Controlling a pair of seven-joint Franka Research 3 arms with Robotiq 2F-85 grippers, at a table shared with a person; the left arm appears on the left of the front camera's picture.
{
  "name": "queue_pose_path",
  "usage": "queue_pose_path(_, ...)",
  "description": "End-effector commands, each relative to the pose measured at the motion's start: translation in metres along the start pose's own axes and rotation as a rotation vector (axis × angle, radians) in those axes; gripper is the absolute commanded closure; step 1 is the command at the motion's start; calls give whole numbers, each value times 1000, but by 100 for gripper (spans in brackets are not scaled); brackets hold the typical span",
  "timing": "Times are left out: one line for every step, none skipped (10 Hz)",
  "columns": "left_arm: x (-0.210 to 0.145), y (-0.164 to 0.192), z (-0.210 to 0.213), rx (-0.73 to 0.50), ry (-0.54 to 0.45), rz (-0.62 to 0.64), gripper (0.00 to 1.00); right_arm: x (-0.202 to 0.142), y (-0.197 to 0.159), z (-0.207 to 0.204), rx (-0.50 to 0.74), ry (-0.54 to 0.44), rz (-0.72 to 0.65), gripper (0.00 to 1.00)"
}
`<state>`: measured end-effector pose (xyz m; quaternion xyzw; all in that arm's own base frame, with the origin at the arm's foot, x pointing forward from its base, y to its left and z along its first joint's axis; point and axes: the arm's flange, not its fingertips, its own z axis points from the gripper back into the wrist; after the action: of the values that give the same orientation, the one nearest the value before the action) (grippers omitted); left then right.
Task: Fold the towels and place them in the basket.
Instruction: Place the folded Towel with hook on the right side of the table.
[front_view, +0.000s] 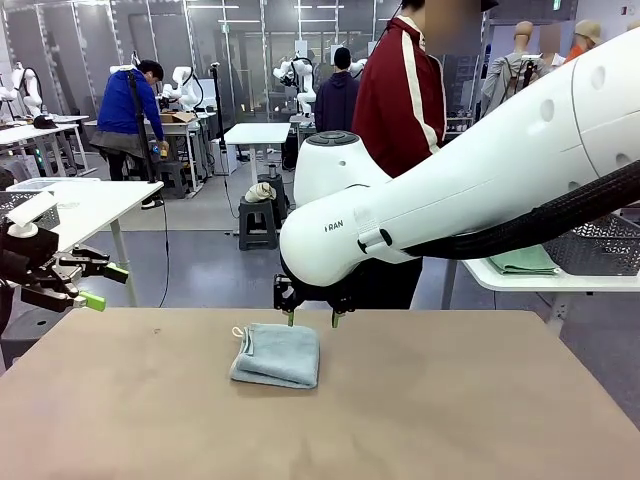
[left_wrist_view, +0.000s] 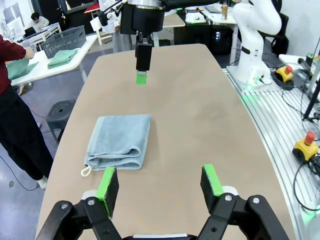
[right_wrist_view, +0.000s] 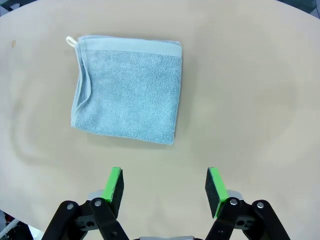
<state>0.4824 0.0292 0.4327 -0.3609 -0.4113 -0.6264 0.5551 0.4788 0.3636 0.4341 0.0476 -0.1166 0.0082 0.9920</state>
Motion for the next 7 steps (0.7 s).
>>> queue_pose_path(2,-3,0,3,-5,-3,16,3,2,1,-7,-2,5,17)
queue_pose_path(2,-3,0,3,-5,-3,16,3,2,1,-7,-2,5,17)
queue_pose_path(2,-3,0,3,-5,-3,16,3,2,1,-7,-2,5,17)
queue_pose_path(2,-3,0,3,-5,-3,16,0,0,0,0,0,0,17)
queue_pose_path(2,-3,0,3,-5,-3,16,0,5,-14,33,18,-35,17)
queue_pose_path(2,-3,0,3,-5,-3,16,6,4,-32,54,46,-41,17)
queue_pose_path(2,-3,0,3,-5,-3,16,11,3,-47,62,36,-59,17)
